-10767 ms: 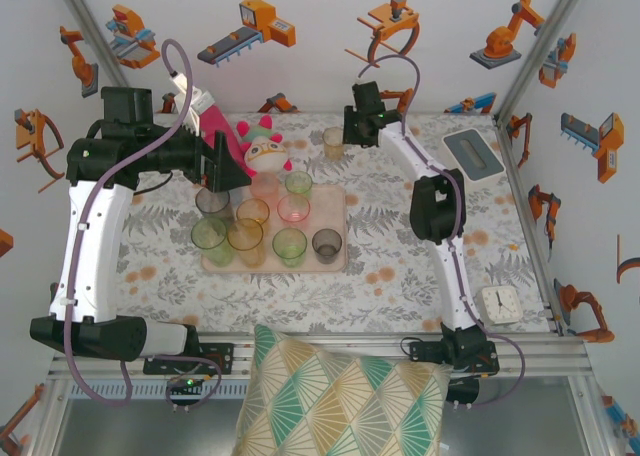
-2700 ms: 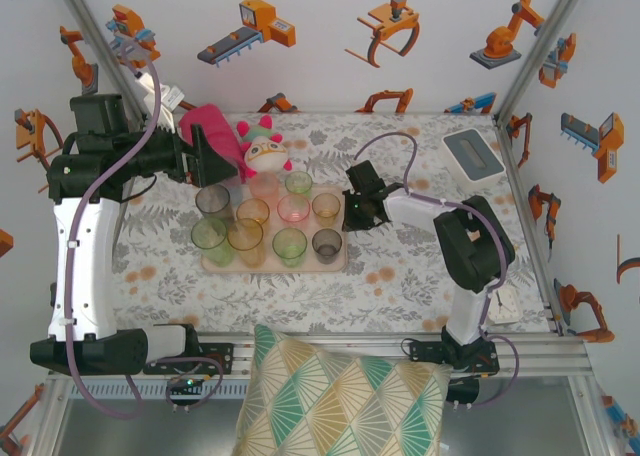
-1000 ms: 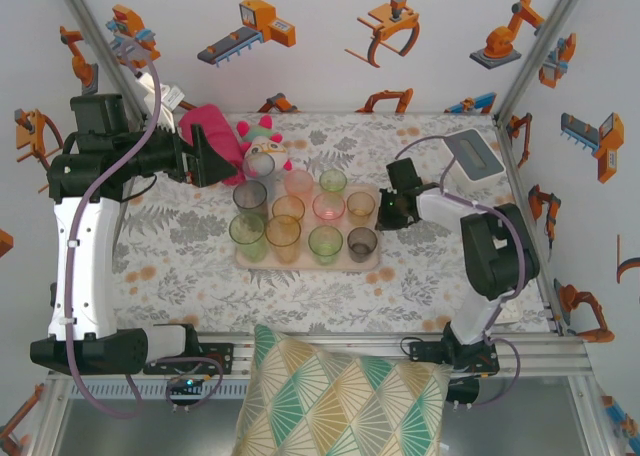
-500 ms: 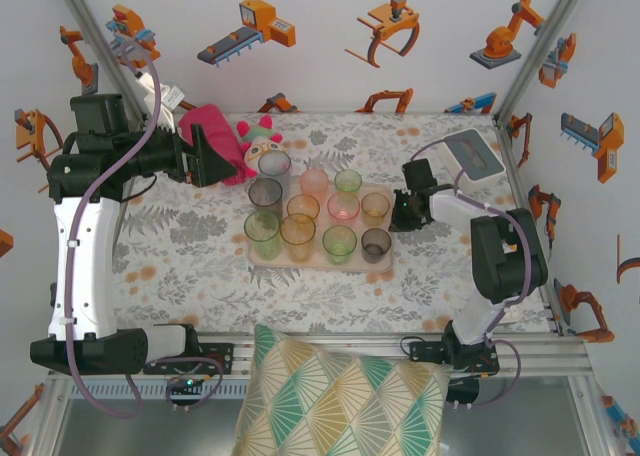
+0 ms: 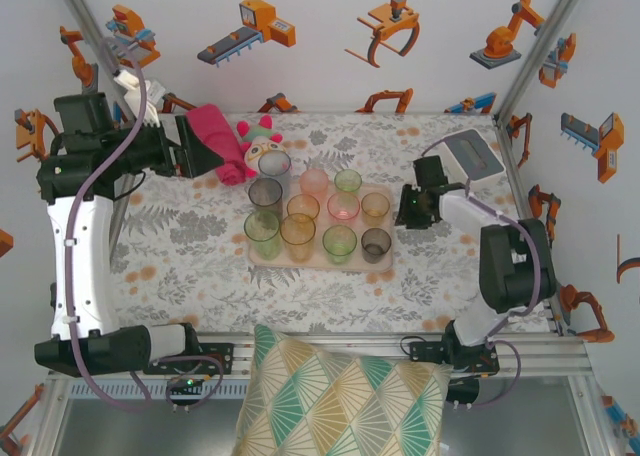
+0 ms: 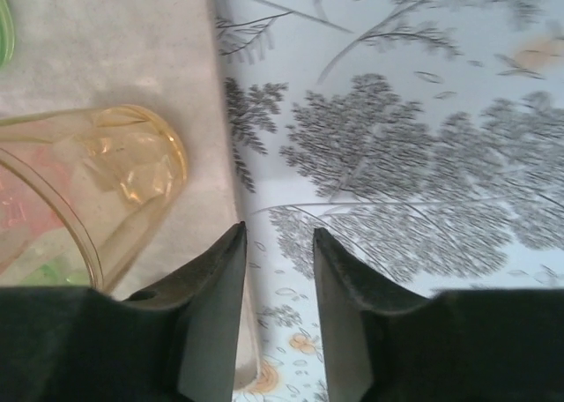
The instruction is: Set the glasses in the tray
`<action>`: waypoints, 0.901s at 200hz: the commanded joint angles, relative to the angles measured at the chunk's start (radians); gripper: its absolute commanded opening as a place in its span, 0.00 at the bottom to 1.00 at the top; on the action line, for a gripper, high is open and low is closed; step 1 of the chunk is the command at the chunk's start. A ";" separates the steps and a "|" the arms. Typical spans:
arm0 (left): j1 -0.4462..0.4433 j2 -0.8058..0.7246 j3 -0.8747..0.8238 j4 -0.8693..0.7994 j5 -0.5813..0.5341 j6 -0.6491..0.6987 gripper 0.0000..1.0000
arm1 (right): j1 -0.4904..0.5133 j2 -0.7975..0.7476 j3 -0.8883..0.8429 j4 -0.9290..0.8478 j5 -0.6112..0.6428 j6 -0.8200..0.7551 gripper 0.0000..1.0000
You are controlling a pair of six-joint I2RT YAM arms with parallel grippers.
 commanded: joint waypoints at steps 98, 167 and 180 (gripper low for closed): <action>0.082 -0.130 -0.648 0.553 -0.474 -0.197 0.97 | -0.215 -0.275 -0.101 0.286 0.047 -0.169 0.99; 0.098 -0.097 -1.197 1.289 -0.447 -0.040 0.97 | -0.218 -0.437 -0.420 0.582 0.154 -0.278 0.99; 0.102 -0.048 -1.262 1.433 -0.433 -0.059 0.97 | -0.218 -0.482 -0.479 0.626 0.173 -0.282 0.99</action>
